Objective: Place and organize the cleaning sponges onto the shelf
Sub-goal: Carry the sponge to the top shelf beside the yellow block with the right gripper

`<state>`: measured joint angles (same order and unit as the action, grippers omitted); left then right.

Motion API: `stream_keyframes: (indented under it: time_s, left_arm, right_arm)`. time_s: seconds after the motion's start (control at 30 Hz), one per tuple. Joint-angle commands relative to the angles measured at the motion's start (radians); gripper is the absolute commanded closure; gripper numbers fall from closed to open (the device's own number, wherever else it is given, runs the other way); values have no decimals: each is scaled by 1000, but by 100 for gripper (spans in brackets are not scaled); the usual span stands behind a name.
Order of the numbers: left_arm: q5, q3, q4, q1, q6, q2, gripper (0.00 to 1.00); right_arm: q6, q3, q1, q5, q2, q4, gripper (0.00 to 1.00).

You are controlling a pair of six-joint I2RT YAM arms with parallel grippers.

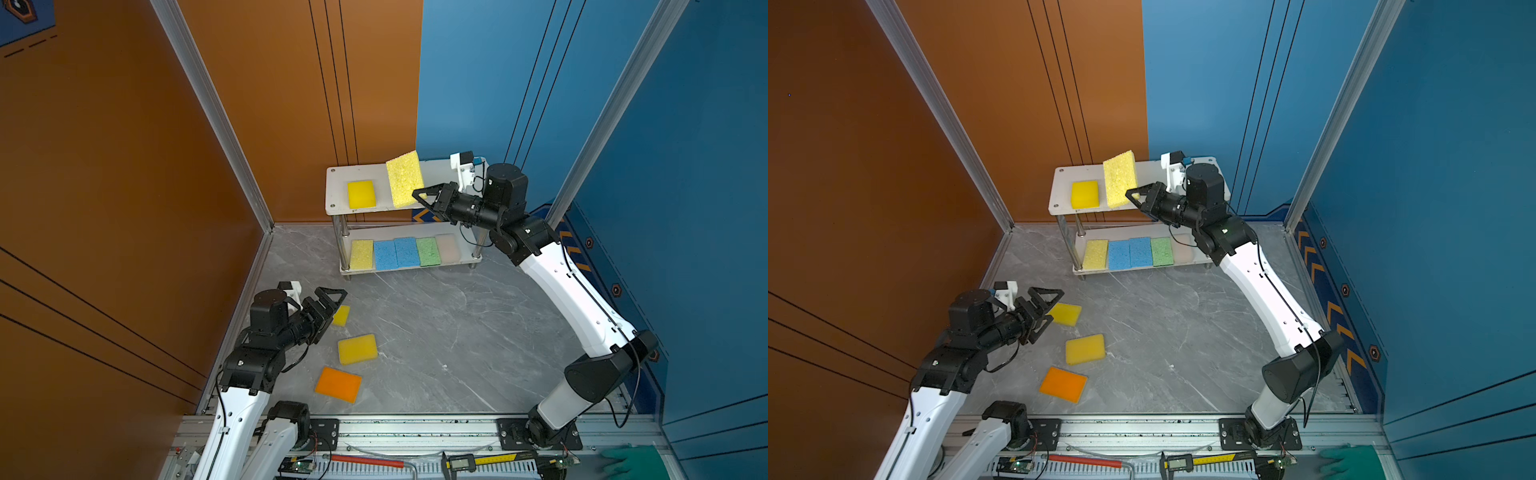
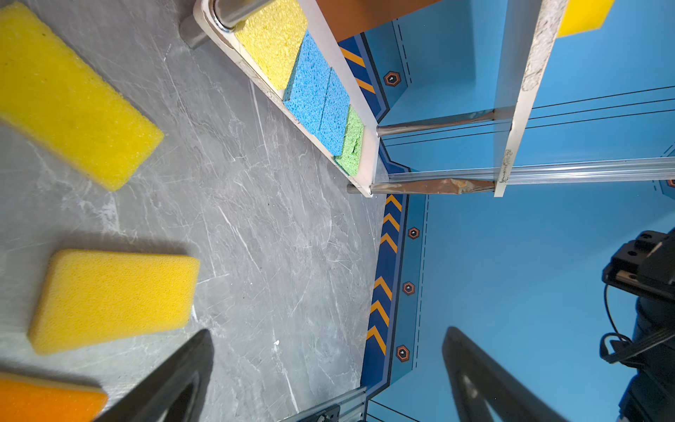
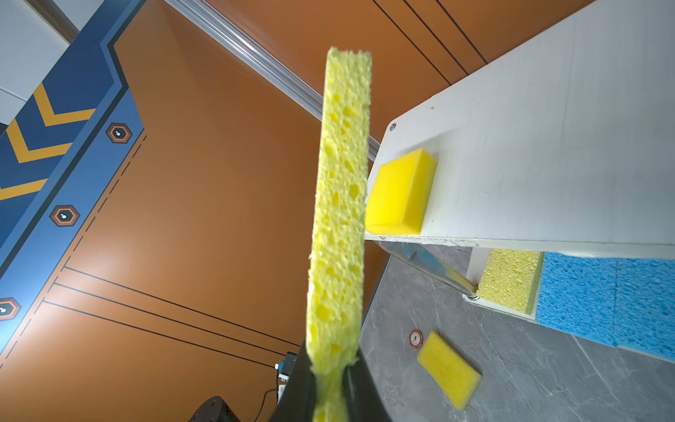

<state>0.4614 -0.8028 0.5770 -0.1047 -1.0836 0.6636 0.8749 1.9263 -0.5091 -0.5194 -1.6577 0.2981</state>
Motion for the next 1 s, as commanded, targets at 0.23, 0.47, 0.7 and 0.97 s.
stream_keyframes:
  time_s: [0.23,0.47,0.7,0.97]
  left_arm:
    - [46,4,35,2,53,8,2]
    - [56,-7,82,8,81,4,2]
    - [72,-15,126,34,109,2,2]
    - [127,-19,134,102,136,31,2]
  right_arm:
    - [-51,97,-2,72,-54,66,86]
    - [-56,171,-21,109,-132,84,86]
    - [-51,274,-33,114,-235,95,86]
    - [-29,349,-34,107,-328,101,86]
